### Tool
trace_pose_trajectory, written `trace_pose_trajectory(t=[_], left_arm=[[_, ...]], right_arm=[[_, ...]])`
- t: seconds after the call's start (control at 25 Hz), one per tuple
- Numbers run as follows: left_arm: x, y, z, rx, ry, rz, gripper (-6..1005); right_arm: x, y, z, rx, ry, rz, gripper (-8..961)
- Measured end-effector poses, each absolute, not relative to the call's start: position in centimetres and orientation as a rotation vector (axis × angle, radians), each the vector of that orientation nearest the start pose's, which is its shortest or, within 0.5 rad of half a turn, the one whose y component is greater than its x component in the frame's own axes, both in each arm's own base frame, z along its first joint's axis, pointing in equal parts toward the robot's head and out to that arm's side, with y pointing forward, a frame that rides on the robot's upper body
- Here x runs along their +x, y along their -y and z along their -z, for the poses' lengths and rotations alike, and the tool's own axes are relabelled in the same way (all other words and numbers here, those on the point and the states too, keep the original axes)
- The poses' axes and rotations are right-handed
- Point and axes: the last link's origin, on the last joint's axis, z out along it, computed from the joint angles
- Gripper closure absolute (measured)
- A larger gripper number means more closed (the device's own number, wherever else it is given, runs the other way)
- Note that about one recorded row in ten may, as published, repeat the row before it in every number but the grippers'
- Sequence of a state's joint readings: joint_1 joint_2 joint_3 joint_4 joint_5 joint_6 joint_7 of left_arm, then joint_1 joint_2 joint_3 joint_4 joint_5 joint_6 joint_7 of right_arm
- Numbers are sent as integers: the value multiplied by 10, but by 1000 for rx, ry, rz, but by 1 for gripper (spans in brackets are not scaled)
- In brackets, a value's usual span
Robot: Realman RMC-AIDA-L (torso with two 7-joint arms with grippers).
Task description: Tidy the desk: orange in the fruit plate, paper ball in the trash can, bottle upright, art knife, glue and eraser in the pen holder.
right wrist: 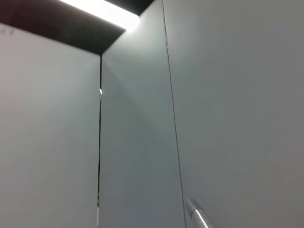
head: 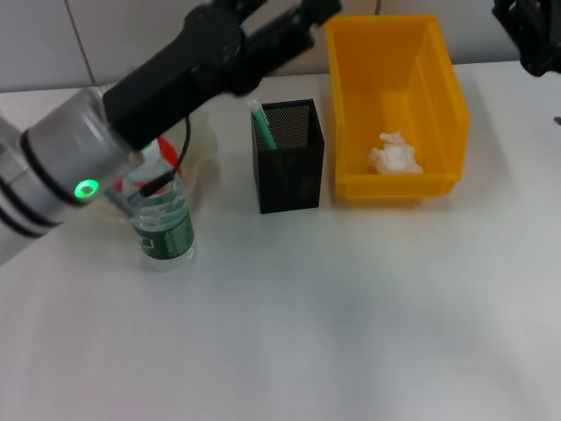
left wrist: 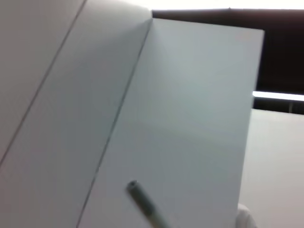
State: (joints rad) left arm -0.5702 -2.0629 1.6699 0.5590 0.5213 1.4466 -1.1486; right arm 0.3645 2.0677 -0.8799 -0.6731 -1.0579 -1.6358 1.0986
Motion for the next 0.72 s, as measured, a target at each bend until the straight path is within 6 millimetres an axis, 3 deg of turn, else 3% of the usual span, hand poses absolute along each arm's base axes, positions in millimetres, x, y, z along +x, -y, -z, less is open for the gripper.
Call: trace_pose_trajectory(t=[0.36, 0.72], left_arm=[[-132, -319, 35, -2569, 285, 1632, 171], [-130, -312, 43, -2634, 255, 1612, 171]], right_arm=[[233, -332, -88, -2201, -302, -1228, 811], [221, -343, -97, -2400, -401, -880, 811]])
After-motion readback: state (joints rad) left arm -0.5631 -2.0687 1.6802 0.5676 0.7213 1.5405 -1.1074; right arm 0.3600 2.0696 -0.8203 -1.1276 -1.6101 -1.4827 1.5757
